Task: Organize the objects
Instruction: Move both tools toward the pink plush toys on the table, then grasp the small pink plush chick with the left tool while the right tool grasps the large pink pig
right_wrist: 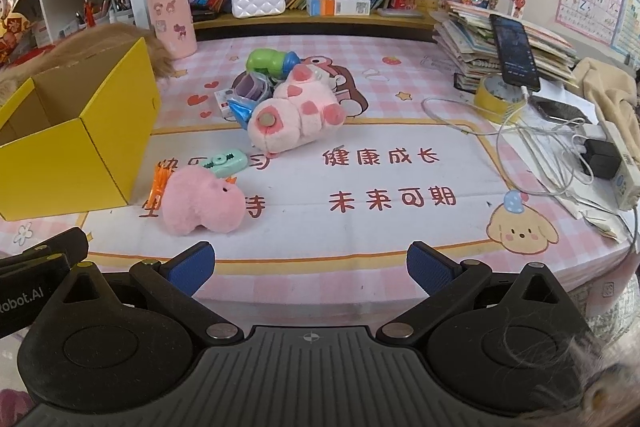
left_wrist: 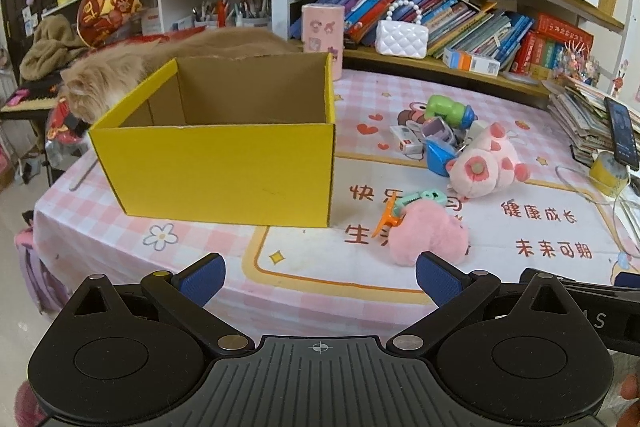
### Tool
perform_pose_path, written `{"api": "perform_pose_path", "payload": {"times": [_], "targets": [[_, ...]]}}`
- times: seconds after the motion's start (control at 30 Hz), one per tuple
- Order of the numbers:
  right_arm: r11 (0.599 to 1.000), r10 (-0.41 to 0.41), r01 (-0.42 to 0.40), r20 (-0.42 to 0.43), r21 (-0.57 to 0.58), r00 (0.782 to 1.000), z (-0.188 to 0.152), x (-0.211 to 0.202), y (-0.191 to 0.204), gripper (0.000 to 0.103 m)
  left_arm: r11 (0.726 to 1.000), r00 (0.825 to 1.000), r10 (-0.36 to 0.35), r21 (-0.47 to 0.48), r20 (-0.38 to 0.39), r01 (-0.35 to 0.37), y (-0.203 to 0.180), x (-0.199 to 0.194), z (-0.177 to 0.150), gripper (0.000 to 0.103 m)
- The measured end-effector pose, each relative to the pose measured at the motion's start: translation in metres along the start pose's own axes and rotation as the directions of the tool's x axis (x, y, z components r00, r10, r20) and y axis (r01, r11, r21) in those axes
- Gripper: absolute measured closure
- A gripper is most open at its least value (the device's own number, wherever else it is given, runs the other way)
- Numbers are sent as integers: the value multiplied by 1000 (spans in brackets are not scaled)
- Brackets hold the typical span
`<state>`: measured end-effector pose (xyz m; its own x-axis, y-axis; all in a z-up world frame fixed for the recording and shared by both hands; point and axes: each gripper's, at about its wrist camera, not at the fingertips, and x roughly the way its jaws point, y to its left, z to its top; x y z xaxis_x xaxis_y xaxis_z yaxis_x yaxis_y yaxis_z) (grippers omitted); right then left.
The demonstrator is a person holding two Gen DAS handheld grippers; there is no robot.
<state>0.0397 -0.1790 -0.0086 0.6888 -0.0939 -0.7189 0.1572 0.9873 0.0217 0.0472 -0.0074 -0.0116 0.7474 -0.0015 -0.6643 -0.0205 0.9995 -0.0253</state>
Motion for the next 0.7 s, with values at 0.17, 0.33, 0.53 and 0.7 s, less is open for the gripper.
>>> {"api": "perform_pose_path", "payload": {"times": [0.17, 0.33, 0.53, 0.7], "targets": [[1000, 26, -26, -24, -1, 999, 11, 16, -11, 0, 999, 1000, 9, -40, -21, -10, -7, 11, 7, 0], [999, 45, -45, -27, 3, 999, 22, 31, -27, 0, 998, 999, 14, -59, -39, -16, -19, 24, 14, 0], [998, 53, -53, -5, 19, 999, 39, 47, -55, 0, 998, 998, 19, -51, -59, -22, -40, 41, 19, 0], [996, 77, -76, -15, 45, 997, 52, 64, -73, 0, 999, 997, 10, -31, -80, -12, -55, 55, 24, 1]]}}
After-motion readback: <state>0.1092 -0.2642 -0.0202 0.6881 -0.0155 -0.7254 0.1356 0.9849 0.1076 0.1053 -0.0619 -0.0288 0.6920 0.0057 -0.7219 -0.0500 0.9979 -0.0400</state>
